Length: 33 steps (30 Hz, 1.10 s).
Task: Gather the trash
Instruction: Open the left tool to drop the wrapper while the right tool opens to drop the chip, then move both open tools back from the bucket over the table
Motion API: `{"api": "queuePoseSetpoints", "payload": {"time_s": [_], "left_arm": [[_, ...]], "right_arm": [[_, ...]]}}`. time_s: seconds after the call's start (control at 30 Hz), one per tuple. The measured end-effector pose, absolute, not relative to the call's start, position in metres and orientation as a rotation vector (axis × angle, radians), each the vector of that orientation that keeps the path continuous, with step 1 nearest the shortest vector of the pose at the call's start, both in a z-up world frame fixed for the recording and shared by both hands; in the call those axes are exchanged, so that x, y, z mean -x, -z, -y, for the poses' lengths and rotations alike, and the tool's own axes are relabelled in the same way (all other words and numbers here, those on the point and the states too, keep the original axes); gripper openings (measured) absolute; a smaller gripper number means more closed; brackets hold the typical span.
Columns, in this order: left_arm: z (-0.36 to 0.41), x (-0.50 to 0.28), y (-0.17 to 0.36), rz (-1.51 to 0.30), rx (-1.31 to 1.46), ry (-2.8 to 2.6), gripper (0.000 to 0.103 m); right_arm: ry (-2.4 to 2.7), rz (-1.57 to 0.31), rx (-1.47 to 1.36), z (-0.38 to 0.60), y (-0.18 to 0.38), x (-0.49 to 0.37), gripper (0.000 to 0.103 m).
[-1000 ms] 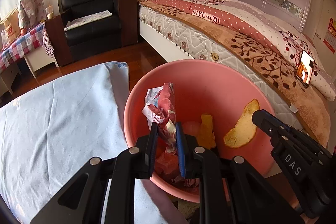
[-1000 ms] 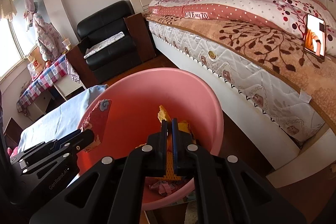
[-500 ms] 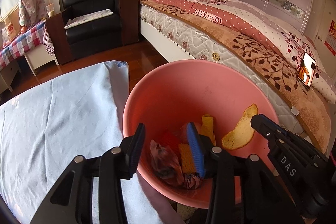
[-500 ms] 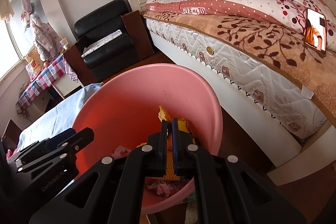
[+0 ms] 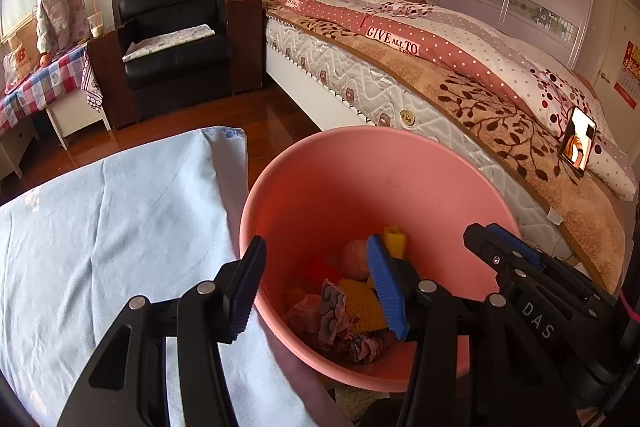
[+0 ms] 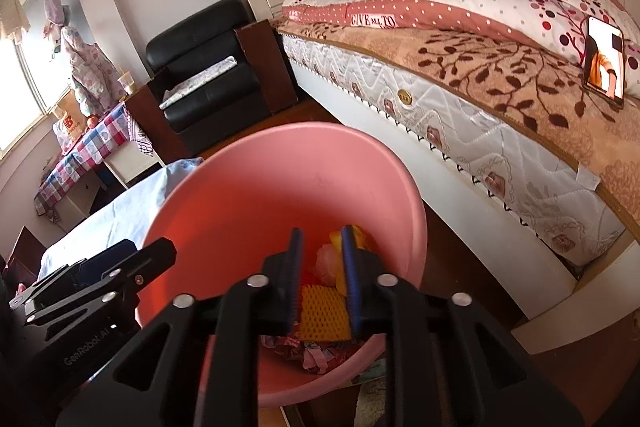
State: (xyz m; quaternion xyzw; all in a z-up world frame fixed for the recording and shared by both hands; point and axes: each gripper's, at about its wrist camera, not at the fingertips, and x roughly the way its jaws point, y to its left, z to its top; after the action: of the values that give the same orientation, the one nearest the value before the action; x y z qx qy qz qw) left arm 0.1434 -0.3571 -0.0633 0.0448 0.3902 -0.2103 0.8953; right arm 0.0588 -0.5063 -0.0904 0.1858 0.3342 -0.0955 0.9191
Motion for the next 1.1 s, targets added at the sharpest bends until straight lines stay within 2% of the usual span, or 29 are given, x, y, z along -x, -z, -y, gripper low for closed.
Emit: {"api": "queuePoseSetpoints", "payload": {"time_s": [0.47, 0.53, 0.6, 0.67, 1.1], "left_arm": [[0.336, -0.115, 0.029, -0.719, -0.089, 0.436, 0.052], [0.330, -0.110, 0.022, -0.708, -0.078, 0.437, 0.052], [0.323, -0.104, 0.016, -0.697, -0.067, 0.437, 0.052], [0.316, -0.098, 0.009, -0.683, -0.060, 0.438, 0.052], [0.270, -0.062, -0.019, -0.629, -0.018, 0.435, 0.052]], "right_arm": [[0.198, -0.608, -0.362, 0.484, 0.056, -0.022, 0.024], [0.196, -0.596, -0.365, 0.480, 0.051, -0.014, 0.025], [0.194, -0.583, -0.362, 0.473, 0.046, -0.005, 0.033], [0.189, -0.566, -0.352, 0.466, 0.040, 0.004, 0.035], [0.138, -0.517, -0.307, 0.415, 0.018, 0.036, 0.038]]}}
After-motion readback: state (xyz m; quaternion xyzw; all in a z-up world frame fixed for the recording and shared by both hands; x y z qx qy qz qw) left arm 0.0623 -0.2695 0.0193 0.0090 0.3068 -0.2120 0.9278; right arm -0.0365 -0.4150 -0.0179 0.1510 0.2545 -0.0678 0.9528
